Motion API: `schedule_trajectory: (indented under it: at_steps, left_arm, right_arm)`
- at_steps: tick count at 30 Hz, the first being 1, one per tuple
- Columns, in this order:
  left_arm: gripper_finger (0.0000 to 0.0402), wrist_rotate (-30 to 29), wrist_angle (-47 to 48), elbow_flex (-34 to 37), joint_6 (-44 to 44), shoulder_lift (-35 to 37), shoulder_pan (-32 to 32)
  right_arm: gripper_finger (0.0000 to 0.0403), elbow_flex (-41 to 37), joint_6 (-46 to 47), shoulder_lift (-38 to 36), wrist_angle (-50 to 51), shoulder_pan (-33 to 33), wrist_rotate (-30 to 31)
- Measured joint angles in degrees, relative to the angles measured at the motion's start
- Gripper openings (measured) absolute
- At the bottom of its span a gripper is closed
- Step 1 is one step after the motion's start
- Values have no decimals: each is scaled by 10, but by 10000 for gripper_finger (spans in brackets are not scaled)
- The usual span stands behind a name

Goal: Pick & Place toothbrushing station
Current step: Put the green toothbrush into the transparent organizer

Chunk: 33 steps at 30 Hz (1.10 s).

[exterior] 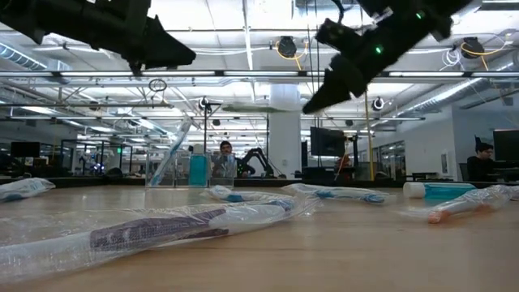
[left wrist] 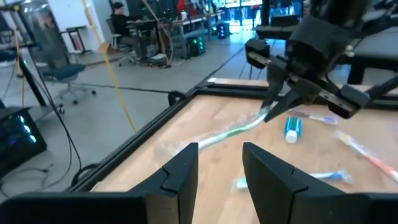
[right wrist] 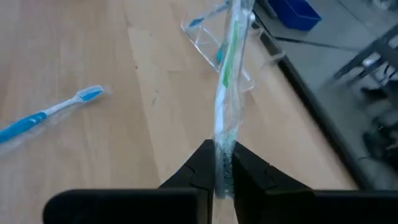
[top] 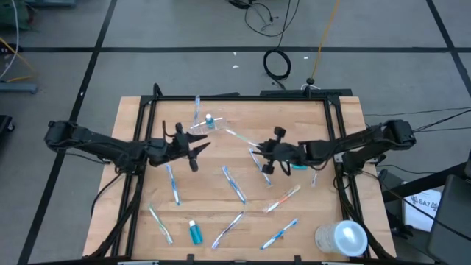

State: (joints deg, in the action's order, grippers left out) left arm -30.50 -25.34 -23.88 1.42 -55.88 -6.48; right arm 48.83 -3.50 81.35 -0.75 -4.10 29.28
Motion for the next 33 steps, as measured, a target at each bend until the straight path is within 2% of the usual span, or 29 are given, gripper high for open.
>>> schedule_trajectory:
  at_steps: [4, 10, 12, 17, 20, 23, 25, 27, 33]
  left_arm:
    - [131, 22, 35, 0, -10, 17, 6]
    - [136, 80, 36, 0, 30, 9, 4]
    - [146, 87, 16, 0, 27, -20, 4]
    - [192, 125, -41, -15, 29, -97, 8]
    - [220, 132, -4, -50, 32, -152, 13]
    - [240, 180, 43, -109, 34, -202, 21]
    - [245, 218, 77, -146, 26, -244, 24]
    - [244, 233, 93, -172, 25, -284, 24]
    - [233, 200, 117, -226, 39, -373, 27]
  right_arm:
    - [25, 44, -49, 4, 79, 0, 4]
    - [24, 48, -103, 4, 142, 0, 4]
    - [24, 48, -103, 4, 150, 0, -2]
    - [24, 48, -169, 21, 150, -6, -70]
    - [24, 49, -223, 29, 139, -12, -98]
    - [24, 47, -238, 33, 140, -16, -100]
    - [24, 48, -238, 31, 123, -16, -100]
    - [25, 48, -244, 31, 118, -16, -101]
    - [25, 48, -246, 31, 117, -16, -121]
